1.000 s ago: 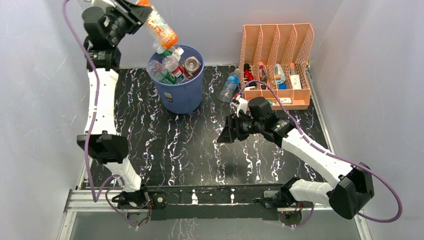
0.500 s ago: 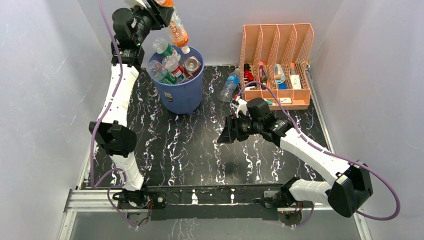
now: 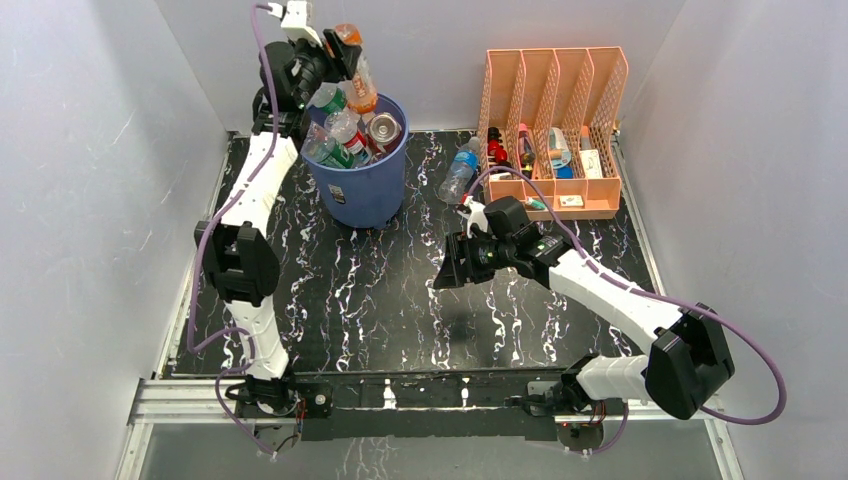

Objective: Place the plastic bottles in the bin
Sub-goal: Place the plastic bottle in the trash bin.

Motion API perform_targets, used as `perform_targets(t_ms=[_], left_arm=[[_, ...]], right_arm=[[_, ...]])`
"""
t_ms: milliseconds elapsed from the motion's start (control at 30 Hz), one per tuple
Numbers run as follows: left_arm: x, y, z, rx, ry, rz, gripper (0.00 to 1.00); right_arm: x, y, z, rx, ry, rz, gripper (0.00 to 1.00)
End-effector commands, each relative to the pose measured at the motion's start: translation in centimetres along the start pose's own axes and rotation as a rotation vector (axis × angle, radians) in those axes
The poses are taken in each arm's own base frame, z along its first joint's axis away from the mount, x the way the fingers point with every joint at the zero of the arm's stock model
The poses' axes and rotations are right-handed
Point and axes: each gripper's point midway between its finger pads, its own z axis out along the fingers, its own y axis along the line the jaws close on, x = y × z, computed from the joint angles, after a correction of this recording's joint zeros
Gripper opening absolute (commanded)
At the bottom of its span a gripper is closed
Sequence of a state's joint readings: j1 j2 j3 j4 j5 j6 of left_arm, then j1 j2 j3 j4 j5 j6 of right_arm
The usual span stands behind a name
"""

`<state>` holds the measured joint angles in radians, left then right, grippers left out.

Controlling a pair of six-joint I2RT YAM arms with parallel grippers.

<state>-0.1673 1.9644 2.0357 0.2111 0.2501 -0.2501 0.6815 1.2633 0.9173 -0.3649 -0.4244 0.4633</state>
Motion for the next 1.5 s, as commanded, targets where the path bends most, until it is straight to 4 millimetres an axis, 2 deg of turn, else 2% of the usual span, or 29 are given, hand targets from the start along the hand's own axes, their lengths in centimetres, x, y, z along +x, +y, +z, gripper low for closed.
perform_targets(t_ms=[0,300,400,533,600,733,1033,1133,1267,1333,1467], left_arm=[[0.1,-1.6,-0.7,0.052,-0.068,0.051,0.52],[4.6,-2.9,-1.0,0.077,-0.017,0.05,0.54],[4.6,-2.7,-1.2,0.062,-0.012,0.045,0.63],[3.3,-3.1,-1.6,0.065,-0.009,0.066,0.77],[2.6,-3.4,-1.7,0.074,-0.005,0.082,0.88],[1.3,-4.0,-2.0,0.092,0.0,0.099,0.97],[-2.0,-4.9,-4.5,0.071,-0.054,0.086,0.98],[-3.9,-5.3,-5.6,0.056,-0.071,0.084,0.98],[-6.8,-6.0,-7.8,0.034,-0.087,0.08,0.98],[-8.5,-6.6,-9.2,0.028,-0.077,0.075,0.98],[-9.8,-8.0,-12.7,0.034,-0.016,0.045,0.98]], right_arm=[[-0.7,-0.1,0.2,-0.006,-0.025,-0.041,0.71],[-0.9,0.1,-0.1,-0.001,-0.026,-0.056,0.71],[-1.1,0.1,-0.3,0.004,-0.034,-0.059,0.71],[-1.4,0.3,-0.6,0.005,-0.041,-0.062,0.74],[-1.6,0.5,-0.7,0.004,-0.045,-0.064,0.75],[-1.9,1.1,-1.0,-0.01,-0.053,-0.065,0.76],[-2.4,1.5,-2.1,0.005,-0.081,-0.065,0.77],[-3.1,1.7,-2.5,0.016,-0.099,-0.064,0.78],[-5.0,2.3,-3.1,0.045,-0.133,-0.062,0.78],[-6.3,1.9,-3.3,0.095,-0.159,-0.059,0.78],[-10.1,0.5,-3.7,0.209,-0.251,-0.054,0.81]])
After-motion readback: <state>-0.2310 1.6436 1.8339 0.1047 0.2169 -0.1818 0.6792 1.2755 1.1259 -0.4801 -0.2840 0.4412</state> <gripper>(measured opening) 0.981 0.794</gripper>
